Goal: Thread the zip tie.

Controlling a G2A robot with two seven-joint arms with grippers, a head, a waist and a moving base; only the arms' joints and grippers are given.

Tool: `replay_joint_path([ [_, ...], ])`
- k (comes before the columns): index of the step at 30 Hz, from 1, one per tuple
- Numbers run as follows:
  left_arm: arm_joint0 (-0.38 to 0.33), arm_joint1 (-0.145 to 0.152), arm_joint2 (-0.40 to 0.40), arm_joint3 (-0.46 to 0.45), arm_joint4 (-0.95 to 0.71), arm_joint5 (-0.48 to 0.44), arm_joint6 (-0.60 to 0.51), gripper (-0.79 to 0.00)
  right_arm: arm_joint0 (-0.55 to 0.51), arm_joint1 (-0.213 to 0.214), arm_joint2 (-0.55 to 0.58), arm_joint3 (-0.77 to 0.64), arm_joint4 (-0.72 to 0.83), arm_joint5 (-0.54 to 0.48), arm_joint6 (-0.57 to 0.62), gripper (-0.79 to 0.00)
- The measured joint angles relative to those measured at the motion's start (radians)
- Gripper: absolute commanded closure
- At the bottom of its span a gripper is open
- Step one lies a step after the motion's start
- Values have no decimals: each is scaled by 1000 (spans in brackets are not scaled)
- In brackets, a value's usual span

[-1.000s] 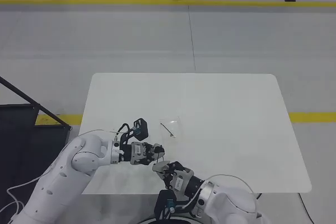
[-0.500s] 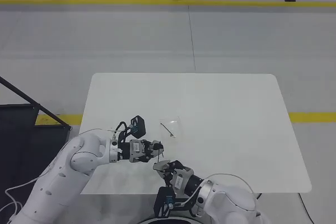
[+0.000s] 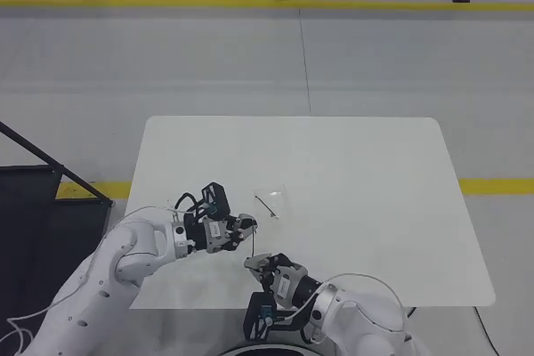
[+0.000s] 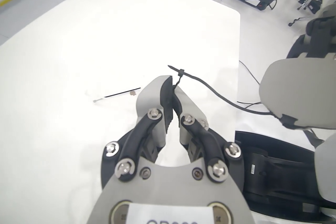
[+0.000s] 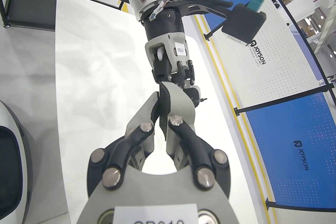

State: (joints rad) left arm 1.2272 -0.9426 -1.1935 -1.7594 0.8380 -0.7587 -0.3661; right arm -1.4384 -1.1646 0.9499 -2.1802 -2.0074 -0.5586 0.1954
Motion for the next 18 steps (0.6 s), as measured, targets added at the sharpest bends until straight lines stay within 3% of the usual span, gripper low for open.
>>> replay_joint_path([
  [7, 45, -3, -5, -41, 194, 48, 141, 0, -3, -2, 6, -2, 13, 34, 9, 0],
  [18, 69, -6, -6, -51, 334, 61, 262, 0, -15, -6, 16, -3, 27, 101, 27, 0],
])
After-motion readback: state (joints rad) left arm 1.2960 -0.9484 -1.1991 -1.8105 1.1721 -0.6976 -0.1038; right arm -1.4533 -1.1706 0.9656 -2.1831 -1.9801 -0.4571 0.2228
